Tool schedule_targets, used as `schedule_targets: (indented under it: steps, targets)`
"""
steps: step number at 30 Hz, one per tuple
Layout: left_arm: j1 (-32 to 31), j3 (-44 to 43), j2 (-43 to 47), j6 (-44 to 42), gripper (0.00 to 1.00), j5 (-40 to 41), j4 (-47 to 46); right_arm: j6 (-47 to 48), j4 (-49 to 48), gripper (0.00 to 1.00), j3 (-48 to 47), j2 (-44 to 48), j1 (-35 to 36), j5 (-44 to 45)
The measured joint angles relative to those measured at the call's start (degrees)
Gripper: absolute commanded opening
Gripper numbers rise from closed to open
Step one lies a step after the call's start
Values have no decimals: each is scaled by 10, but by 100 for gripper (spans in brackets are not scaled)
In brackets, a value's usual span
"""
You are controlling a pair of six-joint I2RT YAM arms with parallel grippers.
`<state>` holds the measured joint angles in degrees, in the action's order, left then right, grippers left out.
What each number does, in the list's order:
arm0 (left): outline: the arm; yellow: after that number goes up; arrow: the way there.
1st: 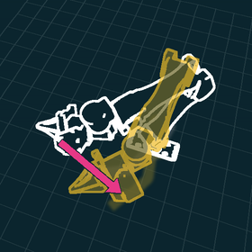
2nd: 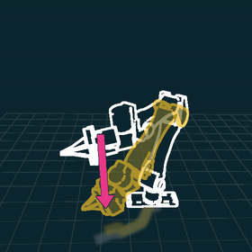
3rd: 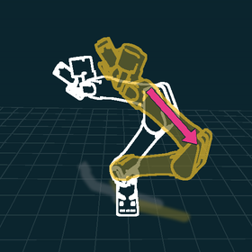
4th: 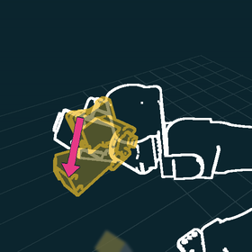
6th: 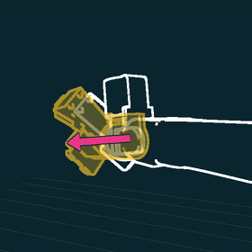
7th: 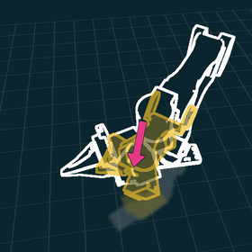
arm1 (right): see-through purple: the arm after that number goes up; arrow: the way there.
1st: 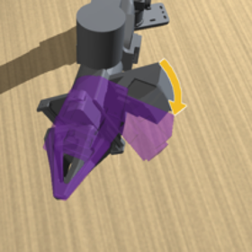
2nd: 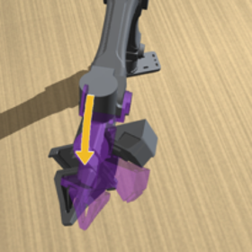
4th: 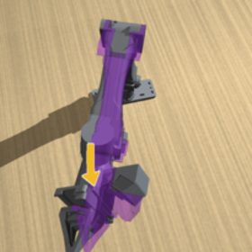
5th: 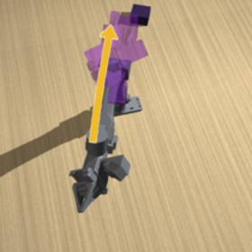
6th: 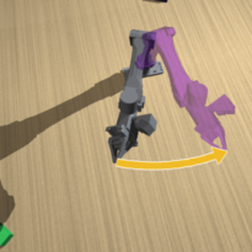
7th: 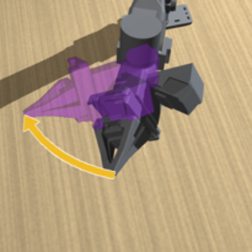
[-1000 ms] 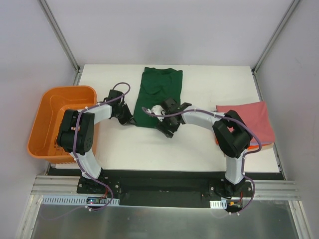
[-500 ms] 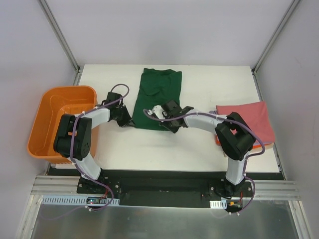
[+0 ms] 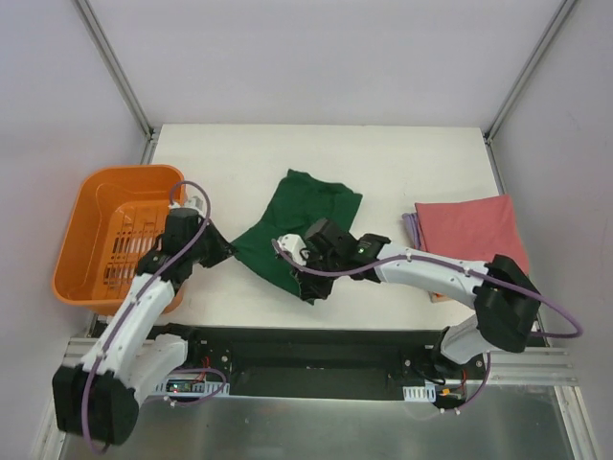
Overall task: Fold and stack the t-shirts
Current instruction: Grab one side of the 2/3 rectangular tshirt with both arms, then fold the long partially folded tshirt into a neat square
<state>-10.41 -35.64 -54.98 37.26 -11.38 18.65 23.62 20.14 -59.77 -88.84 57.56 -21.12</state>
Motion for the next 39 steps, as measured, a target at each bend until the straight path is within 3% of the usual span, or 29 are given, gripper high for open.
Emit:
schedule_targets:
  steps: [7, 14, 25, 32, 39]
  targets:
    - [0, -16, 206, 26, 0, 47, 131, -131, -25, 1, -17, 62, 64, -138]
    - [0, -82, 262, 29, 0, 49, 180, -201, -52, 1, -17, 102, 63, -183]
    - [-2, -139, 75, 41, 0, 4, 92, -222, -13, 1, -16, 147, -43, -149]
    - [-46, -206, -72, 40, 0, -20, 17, -221, 7, 1, 14, 197, -136, -131]
    - [-61, -278, -235, 35, 0, -31, -17, -216, 11, 1, 31, 173, -233, -112]
